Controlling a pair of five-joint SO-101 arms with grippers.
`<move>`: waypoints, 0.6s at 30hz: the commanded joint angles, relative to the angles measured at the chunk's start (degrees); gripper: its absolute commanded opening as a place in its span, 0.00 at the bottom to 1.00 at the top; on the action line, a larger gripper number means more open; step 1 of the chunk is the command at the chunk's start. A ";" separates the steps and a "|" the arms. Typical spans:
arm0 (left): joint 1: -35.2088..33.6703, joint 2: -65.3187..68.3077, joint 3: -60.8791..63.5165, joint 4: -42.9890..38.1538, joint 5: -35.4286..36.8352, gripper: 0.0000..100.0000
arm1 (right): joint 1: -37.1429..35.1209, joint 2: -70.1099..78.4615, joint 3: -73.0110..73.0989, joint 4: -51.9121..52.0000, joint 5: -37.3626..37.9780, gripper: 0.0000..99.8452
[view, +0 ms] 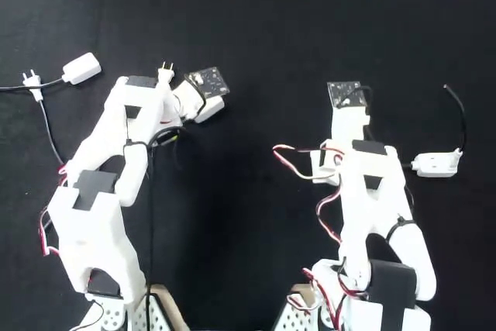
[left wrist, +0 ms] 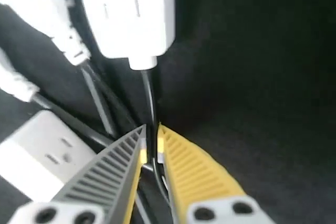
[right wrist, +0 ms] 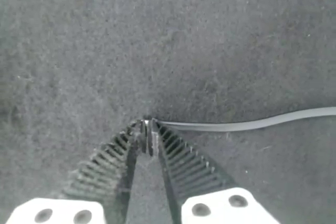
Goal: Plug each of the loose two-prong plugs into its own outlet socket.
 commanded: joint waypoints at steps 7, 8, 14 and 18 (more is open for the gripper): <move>3.03 -25.58 25.71 -2.90 -3.43 0.03 | 0.70 -0.13 -0.22 -1.05 0.35 0.01; 2.86 -29.98 30.64 -4.40 -5.01 0.03 | 0.70 -0.13 -0.22 -1.05 0.35 0.01; -1.10 -55.74 56.75 -5.45 -16.70 0.03 | 0.70 -0.13 -0.22 -1.05 0.35 0.01; -6.55 -72.44 68.00 0.53 -24.70 0.03 | 0.53 -0.13 -0.22 -1.05 0.18 0.01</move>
